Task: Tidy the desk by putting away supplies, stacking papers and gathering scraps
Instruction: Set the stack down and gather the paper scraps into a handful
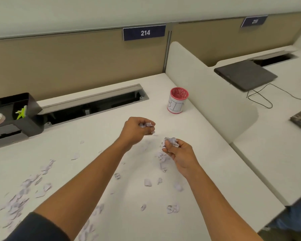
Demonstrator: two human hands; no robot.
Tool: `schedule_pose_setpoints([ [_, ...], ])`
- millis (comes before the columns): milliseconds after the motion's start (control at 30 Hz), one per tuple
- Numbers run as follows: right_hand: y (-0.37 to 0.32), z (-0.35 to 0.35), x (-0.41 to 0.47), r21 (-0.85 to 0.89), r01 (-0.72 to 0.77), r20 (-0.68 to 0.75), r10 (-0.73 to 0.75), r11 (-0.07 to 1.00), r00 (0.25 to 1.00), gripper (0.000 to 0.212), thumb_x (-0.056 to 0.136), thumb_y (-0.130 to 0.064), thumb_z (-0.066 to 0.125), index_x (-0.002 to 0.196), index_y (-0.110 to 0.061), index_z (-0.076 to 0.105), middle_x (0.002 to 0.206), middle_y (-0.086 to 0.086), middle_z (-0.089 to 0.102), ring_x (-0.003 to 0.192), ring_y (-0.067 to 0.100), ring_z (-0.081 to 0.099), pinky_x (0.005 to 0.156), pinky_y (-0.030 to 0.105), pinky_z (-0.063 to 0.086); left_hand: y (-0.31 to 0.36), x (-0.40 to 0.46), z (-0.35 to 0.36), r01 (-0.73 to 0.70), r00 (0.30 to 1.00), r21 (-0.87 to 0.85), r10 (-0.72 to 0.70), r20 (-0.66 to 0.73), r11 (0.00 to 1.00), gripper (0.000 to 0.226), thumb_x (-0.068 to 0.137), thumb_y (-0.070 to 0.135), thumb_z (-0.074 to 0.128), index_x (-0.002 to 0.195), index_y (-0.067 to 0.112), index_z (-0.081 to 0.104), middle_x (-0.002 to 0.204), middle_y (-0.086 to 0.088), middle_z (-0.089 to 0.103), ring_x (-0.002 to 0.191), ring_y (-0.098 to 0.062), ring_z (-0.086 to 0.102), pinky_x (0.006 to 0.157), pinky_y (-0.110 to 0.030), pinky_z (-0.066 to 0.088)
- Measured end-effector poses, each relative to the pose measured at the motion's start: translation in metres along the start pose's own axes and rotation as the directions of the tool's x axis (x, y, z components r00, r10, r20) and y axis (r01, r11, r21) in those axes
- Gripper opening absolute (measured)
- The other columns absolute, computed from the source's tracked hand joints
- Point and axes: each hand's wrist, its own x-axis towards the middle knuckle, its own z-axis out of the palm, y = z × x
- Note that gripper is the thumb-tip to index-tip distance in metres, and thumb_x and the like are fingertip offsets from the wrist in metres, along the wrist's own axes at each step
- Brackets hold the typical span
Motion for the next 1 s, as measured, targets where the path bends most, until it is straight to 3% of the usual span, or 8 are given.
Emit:
schedule_pose_setpoints([
  [167,-0.010,-0.017,0.019,0.065,-0.002,-0.012,0.003,0.998,1.000,0.007,0.088,-0.001,0.066,0.093,0.001,0.070,0.089,0.011,0.066,0.073,0.014,0.065,0.070,0.020,0.056,0.047,0.074,0.036,-0.074,0.996,-0.004,0.074,0.045,0.997,0.019,0.083,0.000,0.073,0.102,-0.001,0.072,0.096,-0.009,0.069,0.083,-0.022,0.073,0.066,-0.015,0.056],
  [300,-0.010,-0.028,0.032,0.112,-0.033,-0.015,0.035,0.993,0.999,0.006,0.088,-0.001,0.065,0.092,0.002,0.069,0.086,0.010,0.066,0.073,0.015,0.064,0.072,0.022,0.057,0.075,0.132,0.060,-0.075,0.996,-0.008,0.076,0.054,0.997,0.018,0.079,-0.003,0.075,0.097,-0.003,0.072,0.102,-0.018,0.069,0.083,-0.028,0.073,0.079,-0.034,0.061],
  [400,-0.012,-0.037,0.041,0.117,-0.022,-0.011,0.024,0.993,1.000,0.005,0.087,-0.002,0.066,0.090,0.002,0.069,0.086,0.011,0.066,0.074,0.016,0.063,0.074,0.022,0.056,0.089,0.164,0.075,-0.099,0.995,0.206,0.091,0.049,0.974,0.015,0.080,0.000,0.075,0.094,0.003,0.072,0.097,-0.013,0.069,0.073,-0.019,0.071,0.074,-0.032,0.061],
  [500,-0.018,-0.042,0.048,0.114,-0.007,0.006,0.006,0.993,1.000,0.008,0.087,-0.002,0.066,0.093,0.003,0.068,0.087,0.011,0.066,0.075,0.018,0.063,0.074,0.022,0.055,0.095,0.188,0.086,-0.172,0.985,0.424,0.163,0.058,0.889,0.017,0.082,0.008,0.072,0.098,0.011,0.073,0.105,-0.013,0.068,0.089,-0.024,0.069,0.078,-0.034,0.059],
  [633,-0.021,-0.045,0.055,0.099,0.018,0.015,-0.019,0.995,1.000,0.005,0.087,-0.002,0.066,0.090,0.001,0.068,0.086,0.011,0.065,0.075,0.019,0.062,0.074,0.022,0.055,0.097,0.202,0.094,-0.184,0.983,0.563,0.157,0.096,0.806,0.050,0.074,0.022,0.080,0.121,0.024,0.063,0.122,-0.009,0.059,0.106,-0.024,0.061,0.088,-0.036,0.055],
  [733,-0.022,-0.045,0.058,0.120,0.019,0.016,-0.021,0.993,1.000,0.004,0.087,-0.001,0.065,0.090,0.001,0.067,0.086,0.011,0.065,0.075,0.019,0.061,0.073,0.022,0.055,0.100,0.203,0.092,-0.200,0.980,0.557,0.157,0.124,0.806,0.073,0.070,0.024,0.084,0.135,0.024,0.051,0.128,-0.009,0.055,0.110,-0.025,0.059,0.086,-0.035,0.054],
  [833,-0.024,-0.044,0.060,0.119,0.015,-0.001,-0.015,0.993,1.000,0.006,0.088,0.000,0.064,0.092,0.001,0.068,0.087,0.010,0.065,0.077,0.020,0.062,0.072,0.021,0.055,0.102,0.199,0.087,-0.186,0.981,0.512,0.134,0.138,0.839,0.077,0.073,0.026,0.083,0.140,0.023,0.044,0.133,-0.009,0.051,0.114,-0.026,0.057,0.081,-0.031,0.050],
  [1000,-0.034,-0.043,0.065,0.097,0.036,-0.002,-0.036,0.995,0.999,0.005,0.088,0.001,0.064,0.090,0.000,0.069,0.090,0.012,0.065,0.080,0.022,0.062,0.073,0.022,0.056,0.092,0.181,0.071,-0.216,0.974,0.211,0.227,-0.027,0.953,0.037,0.095,0.027,0.059,0.130,0.018,0.055,0.124,-0.002,0.060,0.113,-0.018,0.058,0.090,-0.028,0.047],
])
